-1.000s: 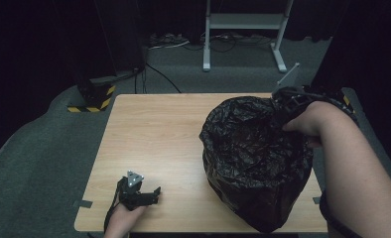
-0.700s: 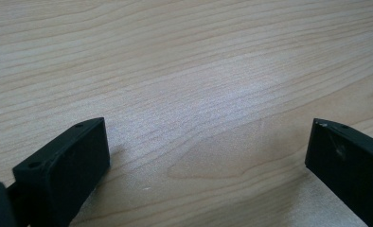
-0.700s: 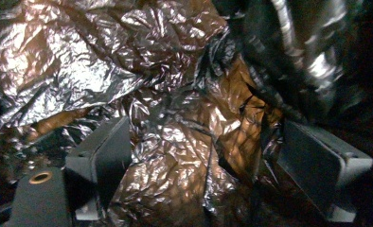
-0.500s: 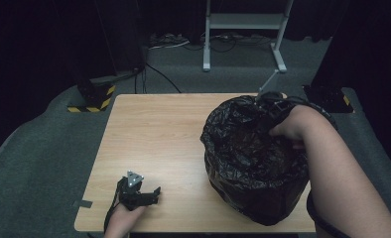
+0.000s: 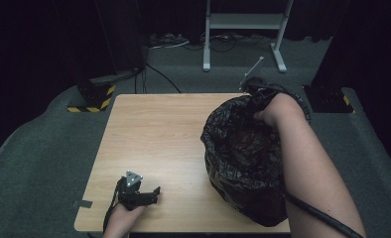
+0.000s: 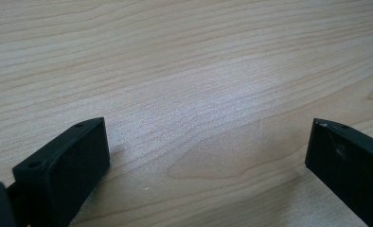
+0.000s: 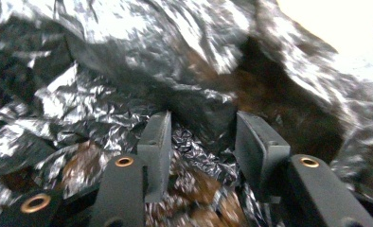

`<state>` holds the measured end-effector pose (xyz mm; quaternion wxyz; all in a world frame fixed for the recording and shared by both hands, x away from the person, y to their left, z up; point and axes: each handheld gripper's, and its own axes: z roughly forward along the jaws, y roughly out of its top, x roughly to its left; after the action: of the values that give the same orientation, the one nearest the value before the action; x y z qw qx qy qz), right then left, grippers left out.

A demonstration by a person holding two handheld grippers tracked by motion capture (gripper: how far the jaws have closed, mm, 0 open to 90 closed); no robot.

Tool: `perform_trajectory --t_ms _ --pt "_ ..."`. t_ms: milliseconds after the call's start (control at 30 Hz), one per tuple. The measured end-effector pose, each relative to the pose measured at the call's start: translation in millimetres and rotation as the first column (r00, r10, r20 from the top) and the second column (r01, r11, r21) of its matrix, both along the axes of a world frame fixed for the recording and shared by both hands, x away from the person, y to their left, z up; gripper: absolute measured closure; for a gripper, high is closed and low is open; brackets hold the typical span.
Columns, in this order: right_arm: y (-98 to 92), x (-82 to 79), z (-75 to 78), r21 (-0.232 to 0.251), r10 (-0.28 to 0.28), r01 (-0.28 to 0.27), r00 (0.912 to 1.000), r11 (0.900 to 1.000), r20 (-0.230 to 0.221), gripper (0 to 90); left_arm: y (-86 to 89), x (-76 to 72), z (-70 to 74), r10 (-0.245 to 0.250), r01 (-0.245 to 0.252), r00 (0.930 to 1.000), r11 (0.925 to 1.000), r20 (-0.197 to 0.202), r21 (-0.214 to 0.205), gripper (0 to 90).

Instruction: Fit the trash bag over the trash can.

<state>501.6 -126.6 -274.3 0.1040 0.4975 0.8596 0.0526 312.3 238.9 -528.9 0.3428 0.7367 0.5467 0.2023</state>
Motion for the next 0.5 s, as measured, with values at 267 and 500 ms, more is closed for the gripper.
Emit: perform_trajectory --t_ms 267,500 --pt "13.1 2.3 -27.5 0.028 0.012 -0.013 0.9999 0.9995 0.010 46.3 -0.2 -0.2 0.0 -0.002 0.002 1.0000 1.0000 0.001 0.002 0.7" --pt "17.6 0.5 -33.8 0.075 0.000 -0.002 0.9996 0.9972 0.029 33.8 -0.7 -0.4 -0.1 -0.002 0.002 1.0000 1.0000 0.001 0.006 0.7"
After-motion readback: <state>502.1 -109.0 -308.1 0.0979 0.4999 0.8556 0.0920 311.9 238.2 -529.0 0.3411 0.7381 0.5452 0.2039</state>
